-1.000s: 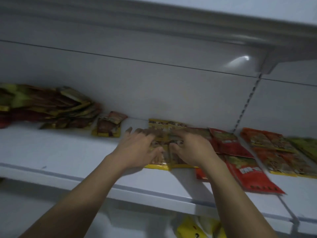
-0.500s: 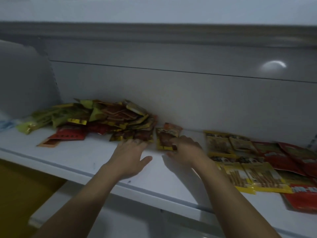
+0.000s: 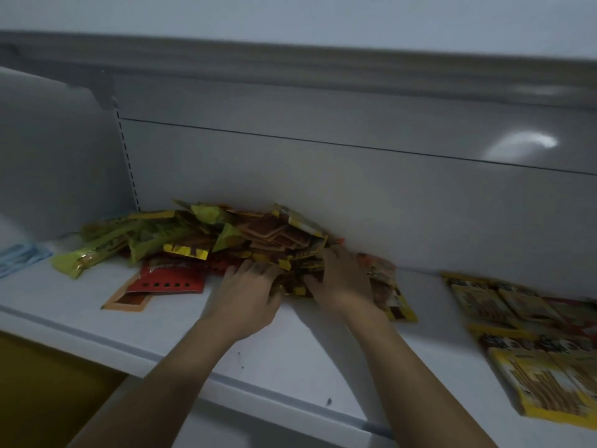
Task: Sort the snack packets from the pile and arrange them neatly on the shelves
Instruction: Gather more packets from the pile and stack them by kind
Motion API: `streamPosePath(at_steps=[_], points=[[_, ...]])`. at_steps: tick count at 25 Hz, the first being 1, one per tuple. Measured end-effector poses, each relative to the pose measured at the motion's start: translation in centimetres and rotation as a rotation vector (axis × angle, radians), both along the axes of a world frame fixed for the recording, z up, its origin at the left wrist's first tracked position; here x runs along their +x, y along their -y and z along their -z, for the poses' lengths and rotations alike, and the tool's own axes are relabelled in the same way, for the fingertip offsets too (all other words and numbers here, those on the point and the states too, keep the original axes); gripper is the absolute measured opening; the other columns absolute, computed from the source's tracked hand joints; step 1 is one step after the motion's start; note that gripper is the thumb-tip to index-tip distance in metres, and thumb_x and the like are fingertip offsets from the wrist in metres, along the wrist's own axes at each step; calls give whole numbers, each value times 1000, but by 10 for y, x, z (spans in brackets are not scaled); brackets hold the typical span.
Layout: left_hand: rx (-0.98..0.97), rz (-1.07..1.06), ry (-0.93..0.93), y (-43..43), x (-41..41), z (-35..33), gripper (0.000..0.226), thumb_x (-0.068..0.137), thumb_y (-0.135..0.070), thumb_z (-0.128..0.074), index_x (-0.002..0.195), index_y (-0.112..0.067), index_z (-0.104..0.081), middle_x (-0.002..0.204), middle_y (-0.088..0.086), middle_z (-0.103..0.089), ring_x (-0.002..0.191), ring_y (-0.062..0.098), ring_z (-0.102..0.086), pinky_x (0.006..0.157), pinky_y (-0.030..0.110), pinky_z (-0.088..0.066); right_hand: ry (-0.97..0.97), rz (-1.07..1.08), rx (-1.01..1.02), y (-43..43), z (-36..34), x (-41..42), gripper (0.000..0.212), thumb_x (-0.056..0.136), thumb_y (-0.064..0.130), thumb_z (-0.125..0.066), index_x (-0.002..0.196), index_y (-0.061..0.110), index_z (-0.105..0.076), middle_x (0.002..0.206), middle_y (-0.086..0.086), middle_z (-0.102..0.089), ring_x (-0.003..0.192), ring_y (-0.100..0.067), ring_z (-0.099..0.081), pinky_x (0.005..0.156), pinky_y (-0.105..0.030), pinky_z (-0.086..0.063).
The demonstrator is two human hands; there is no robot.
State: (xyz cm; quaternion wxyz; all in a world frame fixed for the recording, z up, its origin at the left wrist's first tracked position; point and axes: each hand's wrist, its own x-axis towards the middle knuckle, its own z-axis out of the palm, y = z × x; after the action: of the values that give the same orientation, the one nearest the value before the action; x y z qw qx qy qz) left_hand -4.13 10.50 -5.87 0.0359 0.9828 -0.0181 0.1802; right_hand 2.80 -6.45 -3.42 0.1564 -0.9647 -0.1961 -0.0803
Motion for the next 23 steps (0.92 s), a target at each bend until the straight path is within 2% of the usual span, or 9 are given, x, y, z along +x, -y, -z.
streamPosePath(at_steps=[4, 7, 9, 13, 17, 20, 23], points=[[-15, 15, 113, -19, 11, -3, 47, 83, -45, -35, 103, -21, -70, 102, 1, -68, 95, 26, -61, 77, 39, -46, 125, 34, 76, -25, -3, 8, 46, 91, 38, -58, 128, 15, -44, 133, -8, -43, 124, -30, -40, 101, -42, -39], [-47, 25, 208, -29, 14, -5, 33, 81, -39, -42, 84, -20, -69, 84, -1, -66, 80, 25, -62, 70, 36, -45, 196, 5, 103, -39, -8, 19, 49, 91, 36, -58, 133, 13, -46, 132, -9, -46, 123, -31, -43, 102, -44, -38], [-80, 20, 276, -37, 16, -8, 27, 79, -35, -46, 78, -19, -67, 77, -1, -63, 74, 25, -61, 68, 35, -43, 223, -9, 65, -50, -11, 27, 52, 93, 37, -55, 138, 13, -44, 135, -9, -46, 123, -30, -44, 102, -43, -37], [-69, 11, 328, -48, 24, -15, 25, 78, -32, -48, 75, -16, -66, 74, 2, -62, 72, 29, -59, 66, 37, -43, 231, 2, 17, -64, -19, 45, 51, 97, 38, -49, 142, 15, -41, 139, -9, -44, 126, -30, -43, 102, -39, -35], [-16, 33, 337, -54, 34, -20, 28, 81, -34, -45, 82, -17, -68, 83, 3, -65, 77, 29, -59, 67, 38, -43, 154, 0, -36, -73, -24, 60, 53, 99, 36, -45, 147, 17, -33, 142, -10, -44, 128, -31, -44, 105, -40, -34], [38, 18, 322, -57, 44, -22, 30, 81, -35, -43, 87, -20, -68, 87, 1, -65, 80, 27, -60, 69, 38, -44, 140, 17, -85, -77, -26, 62, 47, 101, 33, -43, 144, 16, -37, 131, -11, -52, 118, -31, -50, 95, -38, -40], [60, 20, 337, -56, 49, -22, 21, 76, -31, -54, 86, -20, -69, 84, 2, -65, 79, 28, -60, 69, 40, -45, 191, 10, -125, -75, -27, 59, 39, 101, 33, -42, 135, 15, -49, 122, -10, -54, 112, -27, -51, 86, -35, -44]])
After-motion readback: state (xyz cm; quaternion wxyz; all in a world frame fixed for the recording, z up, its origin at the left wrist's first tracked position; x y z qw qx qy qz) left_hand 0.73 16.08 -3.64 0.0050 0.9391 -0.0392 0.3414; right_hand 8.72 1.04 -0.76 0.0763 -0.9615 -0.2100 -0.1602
